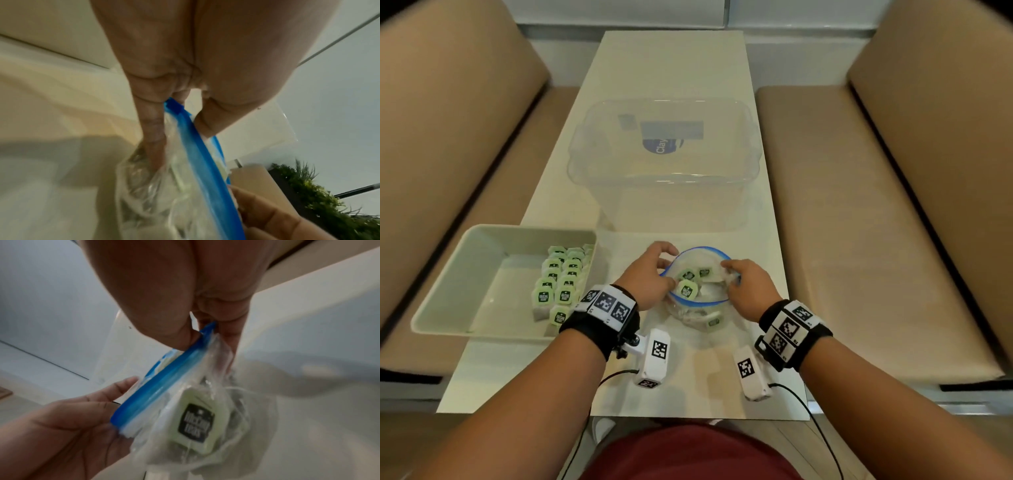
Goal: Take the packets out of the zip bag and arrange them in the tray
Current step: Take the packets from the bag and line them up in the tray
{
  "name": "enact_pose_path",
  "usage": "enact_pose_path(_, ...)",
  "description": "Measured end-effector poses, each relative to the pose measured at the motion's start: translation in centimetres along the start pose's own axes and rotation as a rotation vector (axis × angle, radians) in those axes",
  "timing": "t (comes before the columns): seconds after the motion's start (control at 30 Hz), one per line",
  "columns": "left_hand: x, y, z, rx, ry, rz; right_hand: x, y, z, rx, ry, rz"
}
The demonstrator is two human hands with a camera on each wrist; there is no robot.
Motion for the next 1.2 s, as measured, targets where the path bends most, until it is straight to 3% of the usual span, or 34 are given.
enact_pose_path(0.13,0.5,0.8,-0.3,-0.088,-0.092,0.068,0.6,0.4,-0.2,-0.060,0.117,0.002)
enact_pose_path(0.27,3.4,1.1,-0.4,-0.093,-0.015,0.110,-0.3,-1.5,-1.1,-0.005,0.170,-0.045)
enact_pose_path(0.43,5.0,1.7,-0.3,-0.206,0.074,0.182,-0.6,-2.5,-0.8,0.060,0.168,-0.121)
enact_pose_path(0.63,-0.2,1.9,-0.7,-0.248,-0.257,0.495,1.5,-1.1,0.3,0.032,0.258,-0.183)
enact_pose_path(0.73,-1.0,1.6,-0.3,-0.205,-0.249,0.532,2.6,-1.0,0.8,0.056,0.306,-0.180)
enact_pose_path(0.87,-1.9,1.6,-0.2,-0.245,-0.237,0.622,2.9,-1.4,1.2,0.106,0.289,-0.269)
enact_pose_path(1.03,-4.2,1.4,-0.9,-0.248,-0.356,0.629,3.8,-0.1,1.7,-0.015,0.309,-0.168)
enact_pose_path(1.2,-7.9,0.2,-1.6,-0.121,-0.446,0.595,6.4,1.3,1.0,-0.046,0.440,0.008)
Point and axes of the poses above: each hand's wrist, its own z-axis towards the middle knuckle, its own y-axis out of the back of the hand, x = y × z, the point moved 7 cm from there along z, towards the middle knuckle, and after that the axes turned 9 degrees about -z, right-handed, at the moved point
